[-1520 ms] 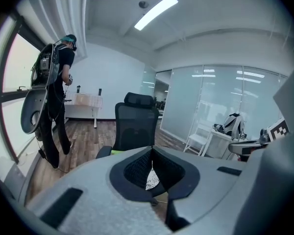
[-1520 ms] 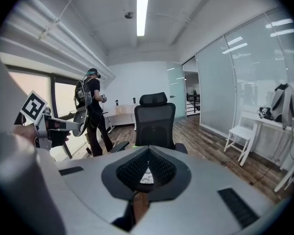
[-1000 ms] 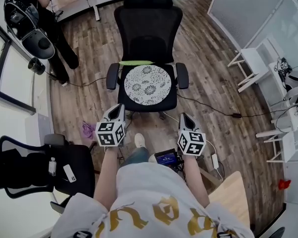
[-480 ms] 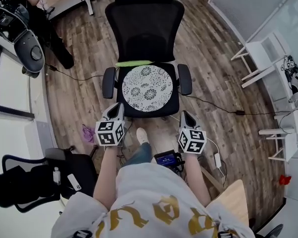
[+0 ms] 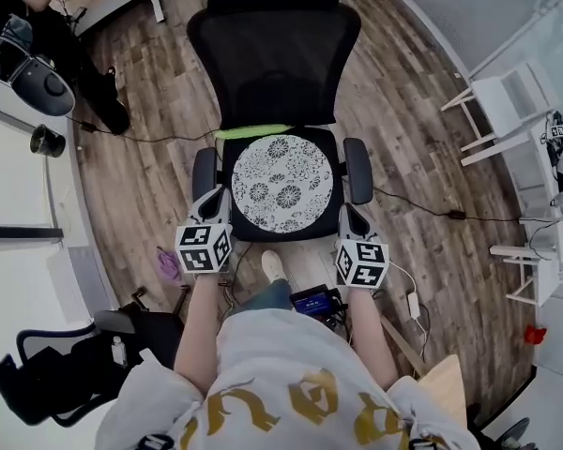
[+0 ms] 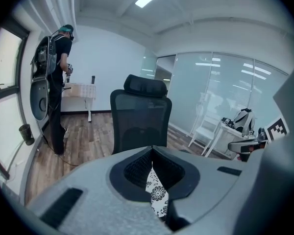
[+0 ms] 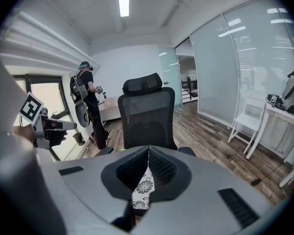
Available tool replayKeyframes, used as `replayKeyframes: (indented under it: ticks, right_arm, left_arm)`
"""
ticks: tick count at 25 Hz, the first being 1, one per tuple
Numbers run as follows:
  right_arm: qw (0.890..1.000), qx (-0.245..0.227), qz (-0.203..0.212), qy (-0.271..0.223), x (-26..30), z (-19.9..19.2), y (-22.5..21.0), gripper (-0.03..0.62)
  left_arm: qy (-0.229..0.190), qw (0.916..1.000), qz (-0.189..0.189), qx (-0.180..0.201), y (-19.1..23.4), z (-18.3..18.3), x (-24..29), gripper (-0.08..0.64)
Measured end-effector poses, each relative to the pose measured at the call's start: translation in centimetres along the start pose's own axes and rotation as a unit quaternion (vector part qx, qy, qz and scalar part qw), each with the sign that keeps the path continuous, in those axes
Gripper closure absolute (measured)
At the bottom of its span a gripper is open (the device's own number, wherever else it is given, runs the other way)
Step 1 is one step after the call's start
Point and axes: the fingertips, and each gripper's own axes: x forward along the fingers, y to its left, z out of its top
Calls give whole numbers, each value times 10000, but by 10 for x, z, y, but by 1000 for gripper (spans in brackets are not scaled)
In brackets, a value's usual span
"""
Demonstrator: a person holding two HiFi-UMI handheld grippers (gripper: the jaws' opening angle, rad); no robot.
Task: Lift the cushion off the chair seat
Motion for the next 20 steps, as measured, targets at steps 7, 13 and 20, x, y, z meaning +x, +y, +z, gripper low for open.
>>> replayKeyframes:
  ticks: [7,13,20]
  right_arm:
    - [9999,-78,-103,68,42,16,5,581]
    - [9996,-96,-277,-22,47,26,-3,581]
    - [9994,-64,-311,-105,43,36,-6,580]
  left_arm:
    - [-238,9995,-183,-77,31,25,33,549]
    - [-177,9998,-96,-37,40,22,45,551]
    - [-222,9997,-88,-95,41,25,43,551]
